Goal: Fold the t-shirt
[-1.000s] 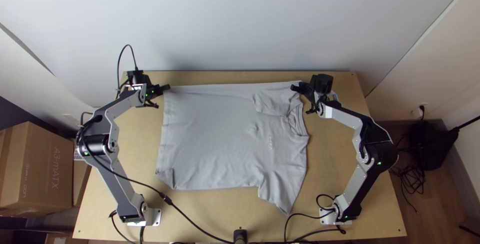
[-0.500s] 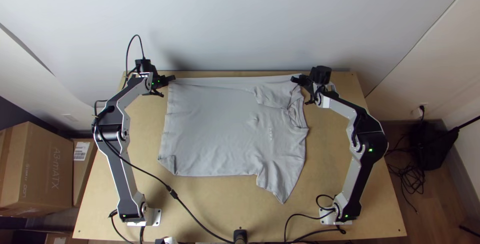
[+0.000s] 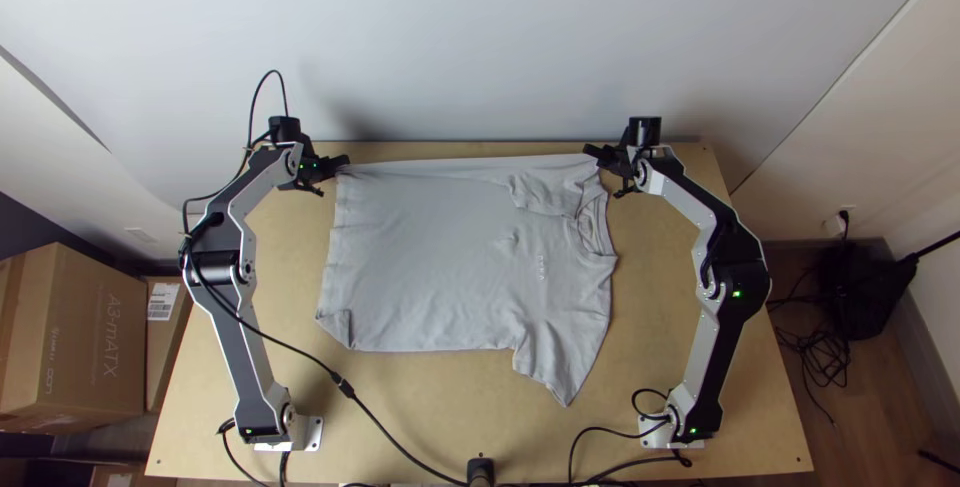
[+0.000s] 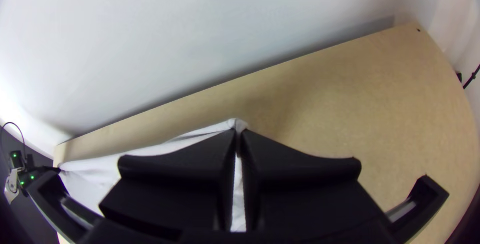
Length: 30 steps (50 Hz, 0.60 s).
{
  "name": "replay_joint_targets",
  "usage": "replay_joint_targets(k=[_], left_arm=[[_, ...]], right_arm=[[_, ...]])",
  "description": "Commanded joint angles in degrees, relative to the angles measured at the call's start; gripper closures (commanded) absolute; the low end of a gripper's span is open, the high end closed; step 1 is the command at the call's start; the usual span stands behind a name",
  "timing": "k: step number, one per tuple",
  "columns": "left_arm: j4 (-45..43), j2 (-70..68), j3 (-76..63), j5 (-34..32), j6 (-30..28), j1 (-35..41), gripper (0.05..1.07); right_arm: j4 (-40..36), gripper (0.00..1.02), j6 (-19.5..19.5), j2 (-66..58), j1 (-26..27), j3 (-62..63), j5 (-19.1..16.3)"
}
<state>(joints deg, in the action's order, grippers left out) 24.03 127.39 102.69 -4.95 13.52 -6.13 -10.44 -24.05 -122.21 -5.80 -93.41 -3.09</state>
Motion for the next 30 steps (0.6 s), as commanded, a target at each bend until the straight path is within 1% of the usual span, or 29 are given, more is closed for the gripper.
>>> replay_joint_targets(k=[1, 15, 30], left_arm=[[-1.6, -5.4, -6.3, -0.1, 1.7, -1.1, 1.05], [-6.0, -13.4, -17.6, -2.1, 3.2, -1.6, 1.05], [-6.5, -21.4, -24.2, -4.1, 3.3, -2.8, 1.05]], right_arm=[[-0.2, 1.00, -1.4, 4.4, 1.5, 2.7, 0.6], [0.2, 1.00, -1.1, 9.6, 1.3, 9.3, 0.7], [1.3, 1.00, -0.5, 13.3, 0.8, 16.0, 0.5]])
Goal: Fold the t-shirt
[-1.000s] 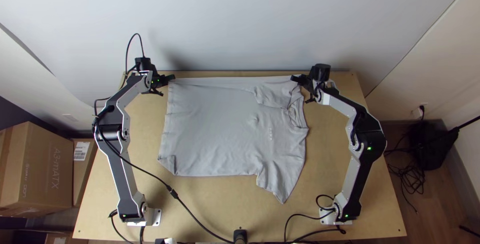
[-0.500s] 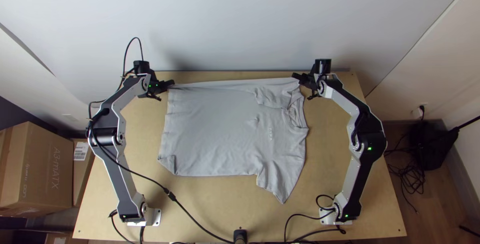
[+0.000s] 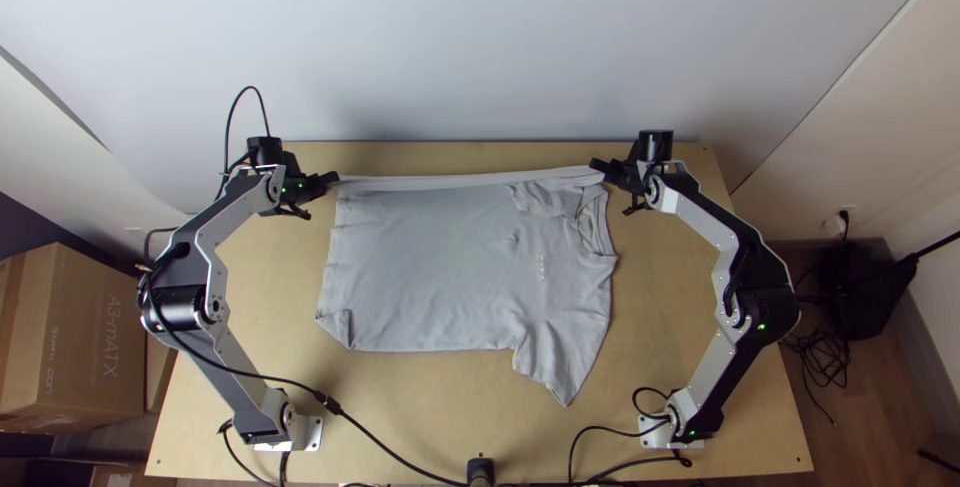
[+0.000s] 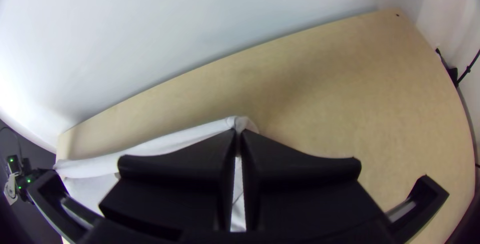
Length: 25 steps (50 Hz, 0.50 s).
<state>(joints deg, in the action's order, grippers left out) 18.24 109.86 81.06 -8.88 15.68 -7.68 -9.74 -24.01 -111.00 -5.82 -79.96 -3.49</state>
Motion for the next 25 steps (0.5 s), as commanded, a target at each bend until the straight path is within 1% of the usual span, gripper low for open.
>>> replay_joint_targets(k=[1, 5, 25], left_arm=[[-0.7, -4.3, -2.8, -0.3, 1.1, -1.3, 1.05], [-0.7, -5.9, -4.2, -0.5, 1.1, -1.3, 1.05], [-0.7, -11.7, -10.7, -1.7, 1.0, -0.3, 1.05]], right_arm=[[0.6, 1.00, -0.5, 2.3, 0.8, 3.0, 0.9], [0.7, 1.00, 0.0, 3.4, 0.3, 5.2, 0.9], [0.8, 1.00, -0.2, 5.9, 0.4, 10.1, 0.2]])
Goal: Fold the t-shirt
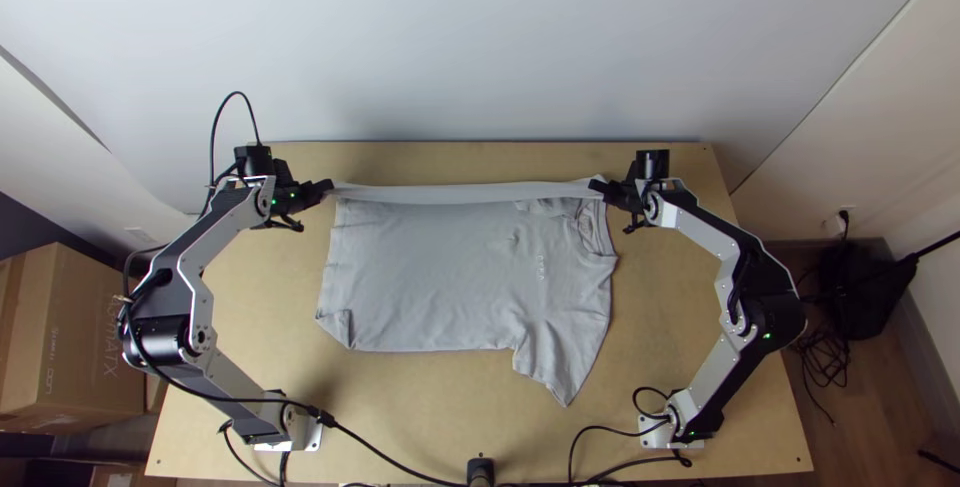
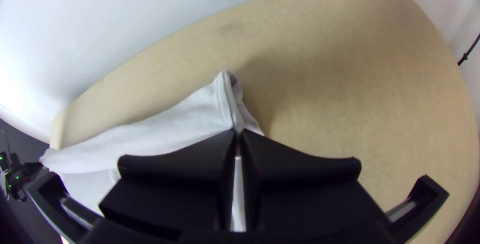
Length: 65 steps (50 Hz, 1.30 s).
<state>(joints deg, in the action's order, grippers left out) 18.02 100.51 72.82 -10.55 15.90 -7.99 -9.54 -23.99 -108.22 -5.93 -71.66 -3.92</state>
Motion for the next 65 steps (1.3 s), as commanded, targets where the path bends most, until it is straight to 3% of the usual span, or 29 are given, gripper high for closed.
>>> replay_joint_targets(k=[1, 32, 39, 40, 42, 47, 51, 59, 65], left_arm=[[-0.5, -2.4, -2.7, -0.1, 0.8, 0.1, 1.05], [-4.8, -7.7, -14.9, 0.2, 3.1, 1.0, 1.05], [-4.2, -7.8, -16.2, 2.7, 1.3, 1.6, 1.04], [-4.2, -7.9, -16.5, 4.0, 1.1, 1.7, 0.98], [-4.1, -8.3, -16.8, 5.1, 0.2, 2.4, 0.75], [-3.6, -10.7, -17.4, 5.4, -0.7, 2.7, 0.12], [-4.6, -14.0, -18.4, 5.4, -0.8, 2.6, 0.10], [-3.9, -18.7, -18.5, 5.4, -0.8, 2.2, 0.10], [1.6, -22.6, -17.8, 5.4, -3.1, 2.7, 0.10]], right_arm=[[0.6, 1.00, -0.2, 3.4, 0.5, 2.0, 0.7], [2.0, 1.00, -0.5, 8.1, -0.2, 14.7, 0.6], [2.1, 1.00, -1.3, 9.1, -0.6, 16.6, 0.7], [2.1, 1.00, -1.7, 9.4, -0.6, 16.8, 0.7], [2.1, 0.93, -1.8, 10.6, -0.6, 17.2, 0.6], [2.1, 0.58, -2.0, 15.1, -0.5, 18.7, 0.7], [0.7, 0.41, -2.0, 20.2, -0.4, 19.7, 0.6], [-6.0, 0.40, -4.7, 35.4, -1.2, 22.1, 0.6], [-11.9, 0.40, -5.4, 45.9, -2.2, 23.0, 0.6]])
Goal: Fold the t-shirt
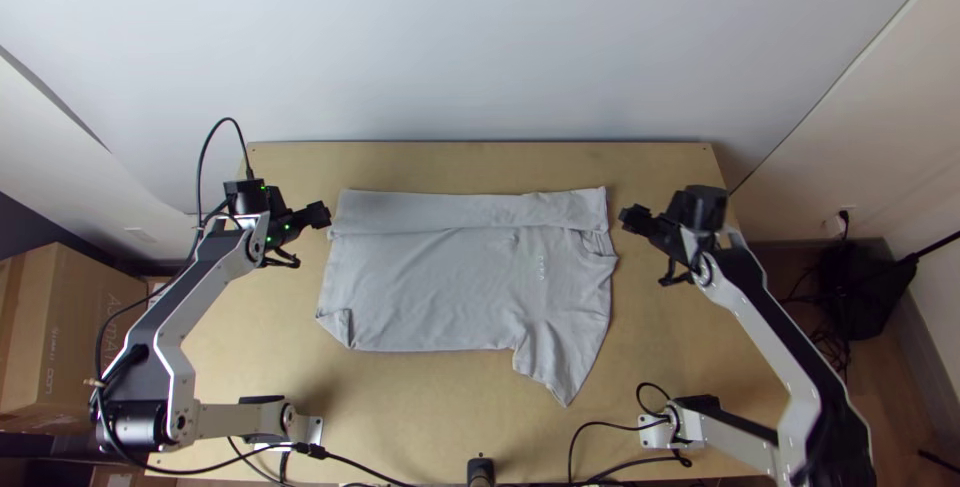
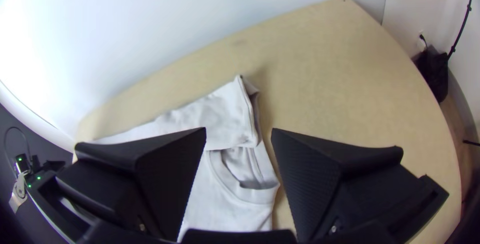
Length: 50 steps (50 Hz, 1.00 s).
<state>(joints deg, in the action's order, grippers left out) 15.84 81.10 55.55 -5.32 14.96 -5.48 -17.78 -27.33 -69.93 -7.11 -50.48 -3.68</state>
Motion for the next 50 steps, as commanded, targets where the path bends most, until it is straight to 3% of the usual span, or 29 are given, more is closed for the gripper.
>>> replay_joint_targets(k=[1, 13, 15, 24, 27, 32, 33, 44, 47, 50], left_arm=[[4.6, -3.8, -0.7, 0.1, -2.8, 0.3, 0.10], [13.4, -15.3, -2.2, 1.0, -9.4, 2.8, 0.11], [15.3, -16.9, -2.2, 0.8, -11.0, 3.5, 0.11], [27.8, -16.7, 0.1, 0.1, -15.7, 5.7, 0.11], [28.8, -17.0, -0.2, 0.6, -16.5, 5.7, 0.11], [29.6, -17.9, 0.0, 0.8, -17.2, 5.5, 0.11], [29.6, -18.1, 0.1, 0.8, -17.2, 5.4, 0.11], [30.7, -19.0, 1.4, 0.9, -17.2, 5.6, 0.11], [31.1, -19.0, 1.7, 0.9, -16.9, 5.7, 0.11], [31.4, -19.0, 1.8, 0.8, -16.7, 5.7, 0.11]], right_arm=[[-4.9, 0.40, -2.0, 9.2, -1.5, 1.9, 0.3], [-14.9, 0.40, -2.0, 18.8, -1.9, 4.3, 0.3], [-17.4, 0.40, -3.4, 19.1, -2.0, 4.2, 0.1], [-30.2, 0.40, -13.7, 18.2, -2.9, 5.0, -8.8], [-34.3, 0.39, -14.8, 17.4, -4.8, 5.6, -10.7], [-38.9, 0.06, -15.6, 15.7, -9.2, 7.6, -12.5], [-39.5, 0.04, -15.6, 15.4, -10.1, 7.9, -13.0], [-42.7, 0.06, -15.5, 14.5, -19.6, 11.5, -16.3], [-43.0, 0.15, -15.4, 13.5, -20.7, 12.2, -16.6], [-43.3, 0.33, -14.8, 12.5, -22.6, 13.1, -16.6]])
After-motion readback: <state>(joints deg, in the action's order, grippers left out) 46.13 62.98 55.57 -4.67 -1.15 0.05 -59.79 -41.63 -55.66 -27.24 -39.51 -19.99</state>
